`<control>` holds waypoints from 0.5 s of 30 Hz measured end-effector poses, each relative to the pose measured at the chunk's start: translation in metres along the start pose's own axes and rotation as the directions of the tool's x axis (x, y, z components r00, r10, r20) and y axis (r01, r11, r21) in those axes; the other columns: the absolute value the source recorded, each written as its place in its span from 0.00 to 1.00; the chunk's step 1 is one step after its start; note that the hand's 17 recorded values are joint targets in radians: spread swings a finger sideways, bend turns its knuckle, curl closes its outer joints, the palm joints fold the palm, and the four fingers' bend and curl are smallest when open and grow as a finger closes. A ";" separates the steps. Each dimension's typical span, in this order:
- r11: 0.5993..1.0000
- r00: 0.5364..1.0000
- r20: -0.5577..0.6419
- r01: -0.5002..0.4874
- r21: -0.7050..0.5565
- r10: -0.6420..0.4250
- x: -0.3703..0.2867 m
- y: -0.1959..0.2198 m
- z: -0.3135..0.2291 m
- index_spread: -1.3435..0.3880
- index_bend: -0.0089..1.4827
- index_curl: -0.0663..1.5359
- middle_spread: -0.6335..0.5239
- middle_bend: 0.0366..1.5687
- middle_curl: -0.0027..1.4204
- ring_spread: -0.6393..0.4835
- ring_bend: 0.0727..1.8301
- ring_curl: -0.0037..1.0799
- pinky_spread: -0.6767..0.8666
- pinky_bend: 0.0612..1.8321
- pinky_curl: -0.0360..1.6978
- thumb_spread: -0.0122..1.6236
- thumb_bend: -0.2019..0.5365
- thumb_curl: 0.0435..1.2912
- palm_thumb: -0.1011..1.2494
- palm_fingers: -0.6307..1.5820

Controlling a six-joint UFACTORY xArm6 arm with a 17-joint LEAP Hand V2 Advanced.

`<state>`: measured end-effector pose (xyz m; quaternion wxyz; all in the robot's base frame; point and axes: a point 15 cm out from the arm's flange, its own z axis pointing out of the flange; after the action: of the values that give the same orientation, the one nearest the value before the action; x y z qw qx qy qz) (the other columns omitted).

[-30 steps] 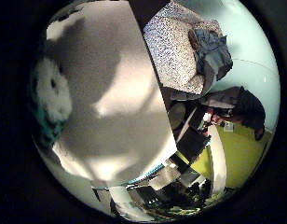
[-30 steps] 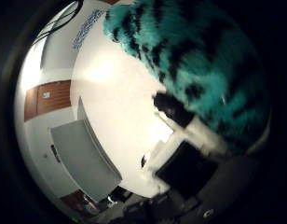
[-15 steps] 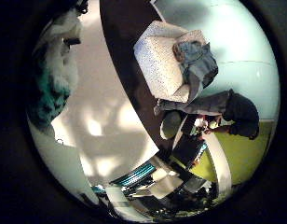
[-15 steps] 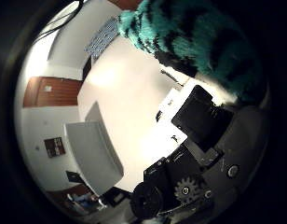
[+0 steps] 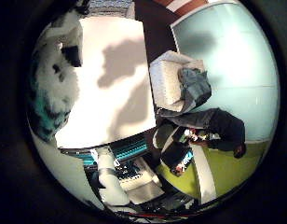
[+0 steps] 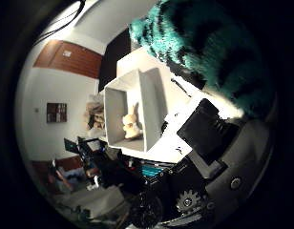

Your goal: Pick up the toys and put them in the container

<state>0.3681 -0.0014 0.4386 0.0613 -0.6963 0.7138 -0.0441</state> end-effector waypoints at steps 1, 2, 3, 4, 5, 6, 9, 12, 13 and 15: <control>1.000 1.000 0.007 0.026 0.007 -0.026 -0.018 0.001 -0.004 0.59 0.70 0.67 0.35 0.82 0.68 0.34 0.78 0.73 0.30 0.74 0.53 0.72 0.26 0.43 0.80 0.69; 0.999 0.999 0.014 0.047 0.011 -0.047 -0.033 0.003 -0.007 0.59 0.70 0.68 0.35 0.82 0.68 0.34 0.77 0.74 0.30 0.73 0.54 0.72 0.26 0.43 0.80 0.69; 0.998 0.998 0.021 0.066 0.016 -0.067 -0.047 0.005 -0.010 0.59 0.70 0.68 0.35 0.82 0.69 0.34 0.77 0.74 0.30 0.73 0.55 0.72 0.26 0.43 0.80 0.69; 0.996 0.996 0.027 0.087 0.022 -0.087 -0.062 0.006 -0.013 0.59 0.70 0.68 0.35 0.82 0.69 0.34 0.77 0.75 0.30 0.73 0.55 0.72 0.26 0.43 0.80 0.69; 0.994 0.994 0.033 0.103 0.029 -0.104 -0.075 0.008 -0.017 0.59 0.70 0.68 0.35 0.82 0.69 0.34 0.77 0.75 0.30 0.73 0.55 0.72 0.26 0.43 0.80 0.69; 0.993 0.992 0.036 0.117 0.032 -0.118 -0.087 0.008 -0.019 0.59 0.70 0.68 0.35 0.82 0.69 0.34 0.77 0.75 0.30 0.72 0.56 0.72 0.26 0.43 0.80 0.69; 0.986 0.986 0.048 0.159 0.040 -0.161 -0.121 0.008 -0.026 0.59 0.70 0.69 0.35 0.81 0.69 0.34 0.77 0.76 0.30 0.71 0.57 0.72 0.26 0.44 0.80 0.69; 0.978 0.977 0.058 0.202 0.054 -0.205 -0.151 0.003 -0.033 0.59 0.70 0.69 0.35 0.81 0.69 0.34 0.76 0.76 0.30 0.71 0.58 0.72 0.26 0.44 0.80 0.69; 0.976 0.975 0.061 0.211 0.057 -0.214 -0.159 0.002 -0.035 0.59 0.69 0.69 0.35 0.81 0.70 0.34 0.76 0.77 0.30 0.70 0.59 0.72 0.26 0.44 0.80 0.70; 0.971 0.970 0.066 0.230 0.062 -0.234 -0.173 0.001 -0.038 0.59 0.69 0.69 0.35 0.81 0.70 0.33 0.76 0.77 0.30 0.70 0.59 0.71 0.26 0.45 0.80 0.70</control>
<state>0.3653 0.1710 0.4803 0.1008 -0.7742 0.6233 -0.0448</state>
